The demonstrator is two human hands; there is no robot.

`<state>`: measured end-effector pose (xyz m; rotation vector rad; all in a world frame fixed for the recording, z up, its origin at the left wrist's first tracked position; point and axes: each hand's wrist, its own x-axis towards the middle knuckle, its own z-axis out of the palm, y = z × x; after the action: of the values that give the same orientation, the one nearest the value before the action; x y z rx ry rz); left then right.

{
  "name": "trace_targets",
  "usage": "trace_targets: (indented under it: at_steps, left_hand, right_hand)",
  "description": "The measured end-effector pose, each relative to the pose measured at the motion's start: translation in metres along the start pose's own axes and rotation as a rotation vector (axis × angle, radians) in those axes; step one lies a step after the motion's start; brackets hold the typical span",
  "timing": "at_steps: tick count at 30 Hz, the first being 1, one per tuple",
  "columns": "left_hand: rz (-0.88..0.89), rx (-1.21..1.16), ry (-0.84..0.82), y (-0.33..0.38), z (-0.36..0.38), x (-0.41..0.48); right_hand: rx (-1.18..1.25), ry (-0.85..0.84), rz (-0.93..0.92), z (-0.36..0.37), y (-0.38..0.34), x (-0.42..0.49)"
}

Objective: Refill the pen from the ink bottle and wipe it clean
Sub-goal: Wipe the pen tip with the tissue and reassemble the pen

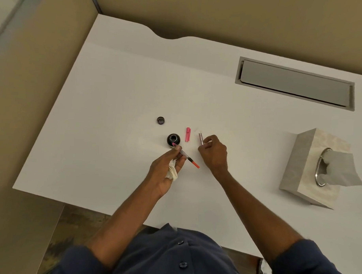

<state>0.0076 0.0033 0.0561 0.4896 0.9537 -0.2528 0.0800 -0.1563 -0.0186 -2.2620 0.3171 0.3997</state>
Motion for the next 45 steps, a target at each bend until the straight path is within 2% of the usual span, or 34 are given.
trace_targets:
  at_steps: [8, 14, 17, 21, 24, 29, 33, 40, 45]
  left_hand:
    - [-0.029, -0.017, -0.018, -0.013, 0.004, 0.007]
    - [0.054, 0.19, -0.05, -0.023, 0.004, 0.006]
    - [0.064, 0.281, -0.108, -0.023, 0.007, 0.0]
    - [0.043, 0.527, -0.157, -0.019, 0.012, -0.01]
    - [0.042, 0.657, -0.229, -0.019, 0.015, -0.015]
    - [0.043, 0.677, -0.285, -0.022, 0.02, -0.015]
    - [0.051, 0.551, -0.286, -0.024, 0.024, -0.01]
    - [0.099, 0.334, -0.174, -0.021, 0.029, -0.005]
    - [0.15, 0.249, -0.126, -0.025, 0.034, -0.003]
  right_hand:
    - [0.392, -0.034, 0.047, -0.084, 0.022, -0.11]
    - [0.589, -0.041, 0.115, -0.096, 0.024, -0.141]
    - [0.782, -0.076, 0.191, -0.094, 0.018, -0.137]
    - [0.985, -0.088, 0.181, -0.104, 0.006, -0.115]
    - [0.987, -0.088, 0.142, -0.112, -0.005, -0.093]
    - [0.975, -0.09, 0.112, -0.114, -0.018, -0.068]
    - [1.017, -0.065, 0.114, -0.11, -0.018, -0.072]
    - [0.916, 0.186, 0.074, -0.114, 0.003, -0.112]
    - [0.871, 0.223, 0.078, -0.116, 0.012, -0.129]
